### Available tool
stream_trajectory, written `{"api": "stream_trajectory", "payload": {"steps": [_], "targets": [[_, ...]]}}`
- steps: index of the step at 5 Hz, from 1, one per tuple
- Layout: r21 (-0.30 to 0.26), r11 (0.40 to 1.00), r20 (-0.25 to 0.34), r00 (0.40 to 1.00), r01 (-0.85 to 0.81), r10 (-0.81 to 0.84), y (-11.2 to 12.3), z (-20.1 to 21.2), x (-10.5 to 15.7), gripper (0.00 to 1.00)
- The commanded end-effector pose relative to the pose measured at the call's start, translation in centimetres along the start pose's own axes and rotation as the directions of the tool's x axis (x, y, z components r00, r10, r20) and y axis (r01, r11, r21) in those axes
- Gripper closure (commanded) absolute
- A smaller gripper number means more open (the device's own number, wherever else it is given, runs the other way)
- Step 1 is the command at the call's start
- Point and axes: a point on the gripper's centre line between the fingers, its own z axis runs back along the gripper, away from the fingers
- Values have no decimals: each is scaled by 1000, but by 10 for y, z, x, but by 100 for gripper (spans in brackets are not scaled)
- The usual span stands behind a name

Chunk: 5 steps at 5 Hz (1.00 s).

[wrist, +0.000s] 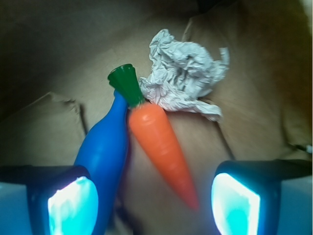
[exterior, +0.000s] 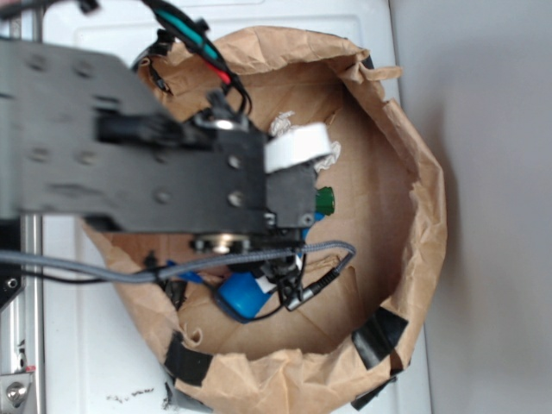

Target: Grab the blue bottle.

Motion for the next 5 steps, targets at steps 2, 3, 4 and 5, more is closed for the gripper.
{"api": "stream_trajectory", "payload": {"steps": [2, 3, 4, 5], "targets": [[-86, 987, -57, 990, -135, 130, -36, -31, -2, 0], [2, 993, -36, 993, -115, 115, -38, -61, -20, 0], [38, 992, -4, 993, -119, 119, -40, -79, -28, 100], [42, 996, 9, 997, -73, 73, -43, -69, -22, 100]]}}
